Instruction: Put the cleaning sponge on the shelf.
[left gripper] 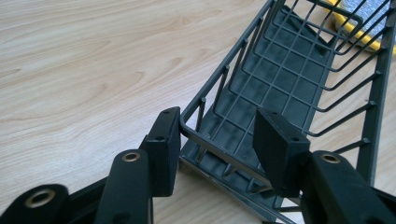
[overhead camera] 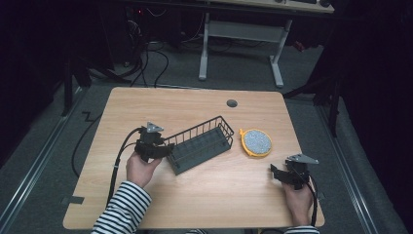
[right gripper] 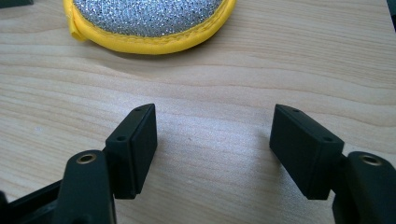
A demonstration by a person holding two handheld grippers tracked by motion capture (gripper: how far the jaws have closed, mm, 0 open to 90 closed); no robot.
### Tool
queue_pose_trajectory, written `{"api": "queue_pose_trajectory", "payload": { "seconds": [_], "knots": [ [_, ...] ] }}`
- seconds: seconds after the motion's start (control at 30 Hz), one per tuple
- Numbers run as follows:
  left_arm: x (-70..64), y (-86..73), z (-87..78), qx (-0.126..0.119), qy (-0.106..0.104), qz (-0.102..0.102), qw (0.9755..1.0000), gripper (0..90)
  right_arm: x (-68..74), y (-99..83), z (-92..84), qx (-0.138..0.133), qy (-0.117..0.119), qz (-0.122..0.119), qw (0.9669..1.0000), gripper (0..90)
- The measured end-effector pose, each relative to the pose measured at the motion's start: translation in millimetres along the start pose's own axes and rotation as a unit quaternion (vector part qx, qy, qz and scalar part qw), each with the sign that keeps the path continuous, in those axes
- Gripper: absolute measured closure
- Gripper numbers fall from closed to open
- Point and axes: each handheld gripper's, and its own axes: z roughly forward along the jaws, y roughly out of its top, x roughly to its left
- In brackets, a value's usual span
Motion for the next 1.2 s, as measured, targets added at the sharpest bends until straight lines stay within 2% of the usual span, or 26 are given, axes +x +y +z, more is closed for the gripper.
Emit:
{"api": "queue_pose_trajectory", "payload": {
  "seconds": [0.23,0.5,0.6,0.63,0.67,0.73,0.87,0.97,1.07,1.17,1.2],
  "knots": [
    [-7.8,-4.3,-2.0,-0.003,-0.016,0.005,0.9999,52.4,0.1,0.0,0.0,0.000,0.000,0.000,1.0000,32.3],
    [-8.2,-6.2,-3.0,-0.006,-0.020,0.004,0.9998,51.7,0.2,0.0,0.0,0.000,0.000,0.000,1.0000,32.3],
    [-8.1,-5.6,-3.2,-0.012,-0.025,-0.001,0.9996,41.7,0.1,0.0,0.0,0.000,0.000,-0.001,1.0000,32.3],
    [-7.7,-4.6,-6.5,-0.027,-0.021,-0.008,0.9994,38.7,0.2,0.0,0.0,0.000,0.000,0.000,1.0000,32.3],
    [-7.7,-4.6,-6.5,-0.027,-0.021,-0.008,0.9994,36.6,0.2,-0.1,0.0,0.000,0.000,0.000,1.0000,32.3],
    [-3.9,-3.5,-14.2,-0.051,-0.027,-0.020,0.9981,33.9,0.2,0.0,0.0,0.000,0.000,0.000,1.0000,32.3],
    [0.7,-4.5,-22.1,-0.068,-0.030,-0.030,0.9968,32.6,0.2,-0.1,-0.1,0.000,0.000,0.000,1.0000,32.3],
    [6.6,-9.0,-31.0,-0.081,-0.021,-0.035,0.9958,32.6,0.2,-0.1,-0.1,0.000,0.000,0.000,1.0000,32.3],
    [18.0,-20.3,-37.6,-0.085,-0.006,-0.045,0.9954,33.5,0.2,0.0,-0.1,0.000,0.000,0.001,1.0000,32.3],
    [29.5,-33.8,-39.6,-0.077,-0.001,-0.057,0.9954,35.6,0.3,-0.1,-0.1,0.000,0.000,0.000,1.0000,32.3],
    [29.5,-33.8,-39.6,-0.077,-0.001,-0.057,0.9954,35.6,0.3,-0.1,-0.1,0.000,0.000,0.000,1.0000,32.3]
  ]
}}
